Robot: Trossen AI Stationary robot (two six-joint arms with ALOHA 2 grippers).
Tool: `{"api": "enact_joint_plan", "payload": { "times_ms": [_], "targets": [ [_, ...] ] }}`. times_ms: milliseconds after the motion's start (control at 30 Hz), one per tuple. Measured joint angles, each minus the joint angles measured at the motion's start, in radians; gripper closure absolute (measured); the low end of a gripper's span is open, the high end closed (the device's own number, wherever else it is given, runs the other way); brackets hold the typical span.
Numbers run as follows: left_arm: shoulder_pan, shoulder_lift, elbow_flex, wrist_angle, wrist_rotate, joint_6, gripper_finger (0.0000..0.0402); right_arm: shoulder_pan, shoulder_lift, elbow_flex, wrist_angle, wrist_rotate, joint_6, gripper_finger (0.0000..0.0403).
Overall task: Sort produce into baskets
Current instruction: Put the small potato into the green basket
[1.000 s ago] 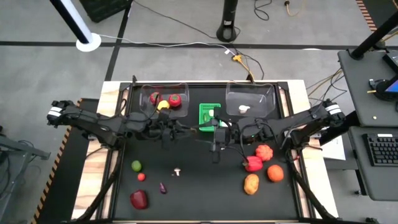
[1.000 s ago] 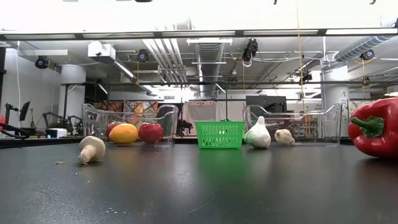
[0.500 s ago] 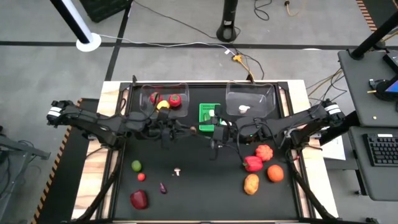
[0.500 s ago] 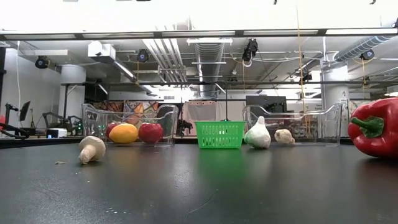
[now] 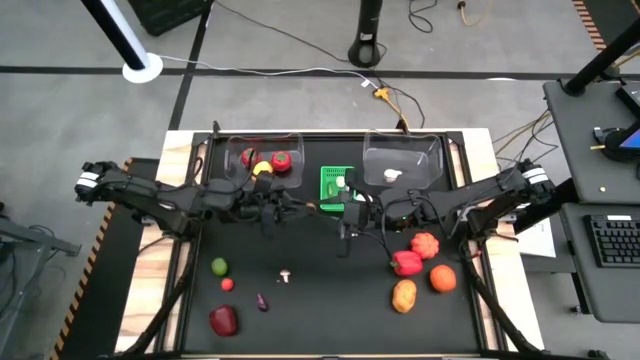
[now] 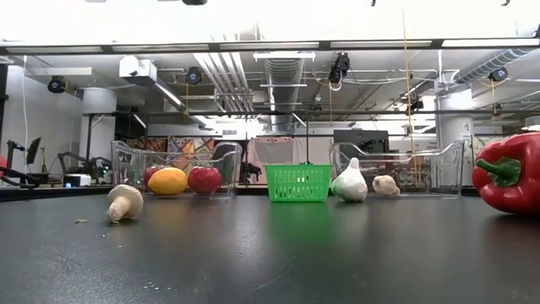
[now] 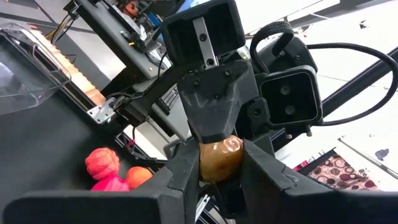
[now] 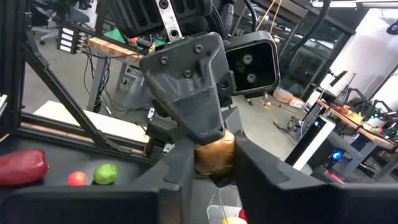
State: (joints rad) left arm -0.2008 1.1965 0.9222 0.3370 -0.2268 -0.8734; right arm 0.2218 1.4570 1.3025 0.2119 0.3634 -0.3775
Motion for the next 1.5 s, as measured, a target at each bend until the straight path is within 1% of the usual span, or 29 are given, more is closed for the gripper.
{"api": "enact_joint_plan", "payload": {
  "times_ms": [100,233,400,500,600,700,800,933,1033,1133,1300,1400,1500],
  "targets": [
    [0.000,0.000,0.000,-0.001,0.000,0.000,0.0298,0.000,0.000,0.000,-0.004,0.000,0.002,0.0346],
    [0.009,-0.013,-0.001,-0.037,0.001,0.013,0.0249,-0.005,-0.004,0.000,-0.038,0.000,0.050,0.0354],
    [0.022,-0.092,-0.001,-0.156,0.005,0.038,0.0188,-0.039,-0.011,0.002,-0.122,0.003,0.197,0.0352],
    [0.021,-0.145,-0.001,-0.274,0.008,0.008,0.0172,-0.090,-0.011,0.002,-0.233,0.000,0.337,0.0352],
    [0.016,-0.192,-0.001,-0.382,0.009,-0.083,0.0169,-0.171,-0.003,0.002,-0.380,-0.013,0.529,0.0352],
    [0.006,-0.214,-0.001,-0.507,0.009,-0.180,0.0169,-0.263,0.022,0.002,-0.523,-0.107,0.660,0.0351],
    [-0.012,-0.216,-0.001,-0.613,0.011,-0.271,0.0170,-0.346,0.055,0.002,-0.610,-0.194,0.724,0.0351],
    [-0.031,-0.197,-0.001,-0.747,0.060,-0.392,0.0172,-0.427,0.102,0.002,-0.645,-0.287,0.761,0.0351],
    [-0.043,-0.178,-0.001,-0.856,0.089,-0.483,0.0172,-0.465,0.141,0.002,-0.662,-0.344,0.782,0.0351],
    [-0.052,-0.160,-0.001,-0.990,0.118,-0.571,0.0172,-0.477,0.172,0.002,-0.662,-0.364,0.786,0.0351],
    [-0.067,-0.150,-0.001,-1.135,0.167,-0.677,0.0172,-0.478,0.204,0.002,-0.680,-0.363,0.807,0.0344],
    [-0.076,-0.150,-0.001,-1.215,0.168,-0.714,0.0172,-0.478,0.208,0.002,-0.686,-0.355,0.833,0.0331],
    [-0.080,-0.150,-0.001,-1.288,0.170,-0.745,0.0172,-0.478,0.208,0.002,-0.688,-0.337,0.849,0.0308]
  ]
}}
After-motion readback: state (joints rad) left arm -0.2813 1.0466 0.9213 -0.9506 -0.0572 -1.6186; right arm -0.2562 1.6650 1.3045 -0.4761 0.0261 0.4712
